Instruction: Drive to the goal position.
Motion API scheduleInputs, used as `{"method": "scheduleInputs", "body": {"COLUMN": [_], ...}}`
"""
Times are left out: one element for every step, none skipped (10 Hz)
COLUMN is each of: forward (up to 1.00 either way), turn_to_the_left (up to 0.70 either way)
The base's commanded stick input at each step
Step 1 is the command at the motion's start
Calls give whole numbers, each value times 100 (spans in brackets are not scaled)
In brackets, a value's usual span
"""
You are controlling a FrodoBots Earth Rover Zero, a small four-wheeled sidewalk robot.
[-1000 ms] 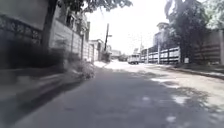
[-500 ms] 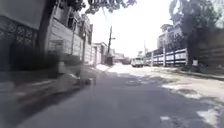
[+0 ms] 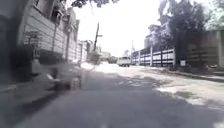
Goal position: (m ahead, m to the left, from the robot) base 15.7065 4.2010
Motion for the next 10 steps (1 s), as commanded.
{"method": "scheduleInputs", "body": {"forward": [100, 100, 100, 100, 100, 100, 100, 100, 100, 100], "turn_to_the_left": [0, 0, 0, 0, -1, -2, -2, -2, -2, -2]}}
